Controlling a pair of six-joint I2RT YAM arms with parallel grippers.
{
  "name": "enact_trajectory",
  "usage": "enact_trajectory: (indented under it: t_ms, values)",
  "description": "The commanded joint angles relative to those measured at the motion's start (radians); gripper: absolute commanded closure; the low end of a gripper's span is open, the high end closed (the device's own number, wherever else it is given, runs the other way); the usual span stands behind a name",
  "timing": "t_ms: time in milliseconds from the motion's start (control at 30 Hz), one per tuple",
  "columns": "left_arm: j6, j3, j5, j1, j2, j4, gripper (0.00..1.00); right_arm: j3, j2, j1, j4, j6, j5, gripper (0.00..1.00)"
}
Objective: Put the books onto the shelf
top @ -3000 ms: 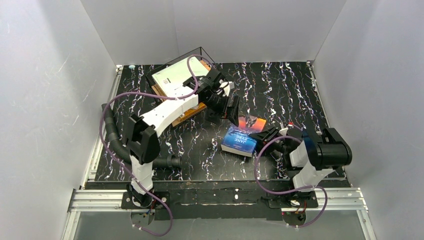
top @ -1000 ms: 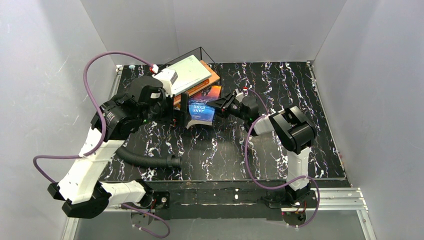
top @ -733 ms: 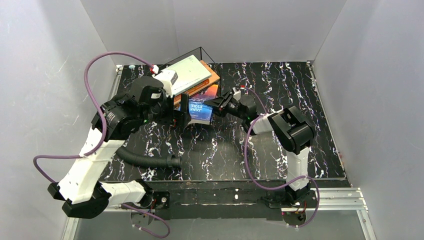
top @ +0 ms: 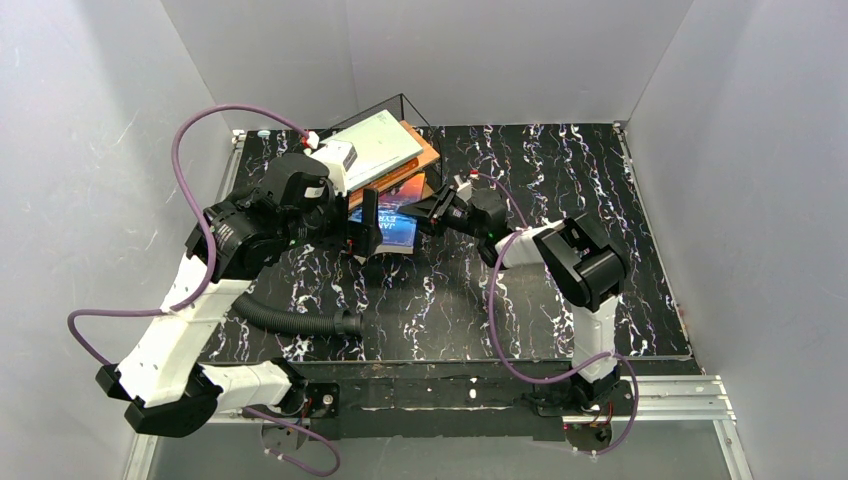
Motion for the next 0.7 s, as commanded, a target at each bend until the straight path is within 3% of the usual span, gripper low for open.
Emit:
enact_trajectory:
  t_ms: [0, 300, 333, 500, 667]
  values:
    - [0.002, -0.004, -0.004, 0.006, -0.009, -0.028, 0.02, 0.058, -0.150, 0.013, 0.270, -0.001, -0.022, 0.99]
    - [0.003, -0.002, 0.002, 0.006, -0.004, -0.029, 0.02, -0.122, -0.251, 0.013, 0.195, -0.061, 0.025, 0.99]
    - [0.005, -0.006, 0.005, 0.006, -0.004, -0.030, 0.02, -0.217, -0.340, 0.008, 0.020, -0.118, 0.056, 0.99]
    - [0.003, -0.017, 0.013, 0.008, -0.001, -0.020, 0.02, -0.286, -0.485, 0.006, -0.554, -0.248, 0.168, 0.99]
    - [-0.008, -0.031, 0.032, 0.008, 0.010, -0.004, 0.02, -0.261, -0.540, 0.006, -0.975, -0.272, 0.307, 0.99]
